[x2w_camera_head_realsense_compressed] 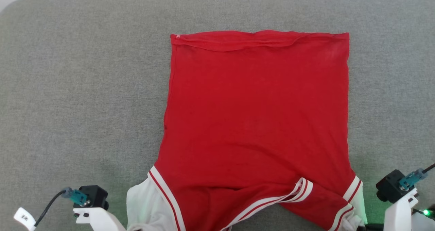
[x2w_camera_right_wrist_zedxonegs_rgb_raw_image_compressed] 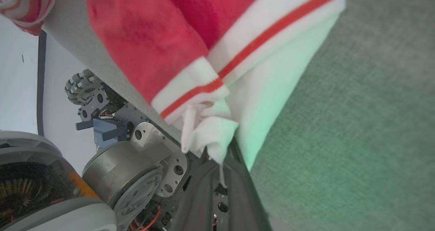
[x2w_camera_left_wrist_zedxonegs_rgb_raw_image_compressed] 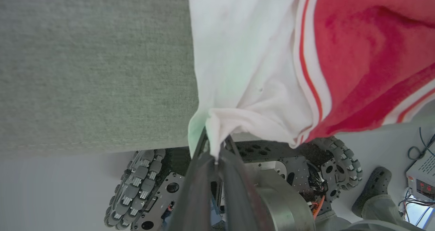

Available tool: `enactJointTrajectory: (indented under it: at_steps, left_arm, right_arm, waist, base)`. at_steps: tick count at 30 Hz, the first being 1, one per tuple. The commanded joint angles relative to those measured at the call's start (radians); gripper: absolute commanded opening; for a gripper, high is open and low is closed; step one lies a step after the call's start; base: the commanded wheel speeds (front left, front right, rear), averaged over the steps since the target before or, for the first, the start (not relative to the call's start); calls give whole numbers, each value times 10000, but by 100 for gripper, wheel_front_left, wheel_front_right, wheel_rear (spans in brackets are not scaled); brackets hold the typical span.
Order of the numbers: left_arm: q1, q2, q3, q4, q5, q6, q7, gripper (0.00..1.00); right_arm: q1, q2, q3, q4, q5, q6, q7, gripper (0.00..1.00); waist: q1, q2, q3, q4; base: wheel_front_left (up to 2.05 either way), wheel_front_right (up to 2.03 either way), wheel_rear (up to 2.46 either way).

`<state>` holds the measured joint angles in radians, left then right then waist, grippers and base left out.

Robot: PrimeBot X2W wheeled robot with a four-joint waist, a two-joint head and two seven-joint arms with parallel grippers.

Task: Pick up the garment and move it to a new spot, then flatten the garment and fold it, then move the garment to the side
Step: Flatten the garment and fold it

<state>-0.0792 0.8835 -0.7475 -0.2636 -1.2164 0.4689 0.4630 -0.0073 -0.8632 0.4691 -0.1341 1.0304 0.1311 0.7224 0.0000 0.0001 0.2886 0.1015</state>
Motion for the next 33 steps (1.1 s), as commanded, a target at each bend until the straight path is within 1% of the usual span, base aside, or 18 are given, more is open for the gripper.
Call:
enactJointTrajectory:
  at_steps: [1,3,6,10,12,15,19,22,24,26,28,33]
  left_arm:
    - [-136,-64,0,72,126,-56,-74,0]
    - [-267,-209,28,192,177,-142,-166,0]
    - [-387,-411,103,300,208,-261,-343,0]
    - [-535,-581,123,366,235,-374,-507,0]
    - [-617,-610,137,356,294,-386,-558,0]
    - [-721,-684,162,315,354,-435,-615,0]
    - [-1021,-769,194,241,497,-486,-655,0]
    - [-1289,-866,166,241,641,-573,-637,0]
    - [-1515,-959,132,260,773,-648,-648,0]
    - [-1719,-1046,94,313,881,-724,-648,0]
    - [-1950,-1175,36,371,942,-798,-604,0]
    - [-2463,-1484,-123,599,1171,-1013,-505,0]
  right_arm:
    - [30,144,-63,113,-174,-8,-111,100]
    - [1,311,-73,270,-533,-27,-41,100]
    - [-204,408,-475,96,-846,-40,-56,100]
    - [-314,626,-1404,-663,-985,-26,-46,100]
    - [-441,770,-2068,-1092,-1146,-11,-7,100]
    - [-786,1123,-3032,-1597,-1521,-8,174,100]
    - [-1800,2001,-4202,-1711,-2311,-8,438,100]
    - [-2962,2958,-4775,-1155,-3051,-6,529,100]
    - [-3898,3482,-5058,-480,-3634,-9,480,100]
    - [-4807,3963,-5130,341,-4153,-6,440,100]
    - [-5676,4307,-5188,1302,-4550,-6,454,100]
    - [-7490,4574,-5000,3797,-5194,-6,756,100]
  waist:
    - [0,-1,68,-13]
    - [0,-1,139,-44]
    - [0,-1,242,-107]
    - [0,-1,372,-185]
    - [0,-1,475,-221]
    - [0,-1,649,-227]
    - [0,-1,962,-169]
    - [0,-1,1229,-67]
    - [0,-1,1423,28]
    - [0,-1,1597,135]
    - [0,-1,1759,265]
    - [0,-1,2090,618]
  base:
    - [0,0,0]
    - [0,0,0]
    - [0,0,0]
    - [0,0,0]
    - [0,0,0]
    - [0,0,0]
    - [0,0,0]
    - [0,0,0]
    - [0,0,0]
    - [0,0,0]
    - [0,0,0]
    - [0,0,0]
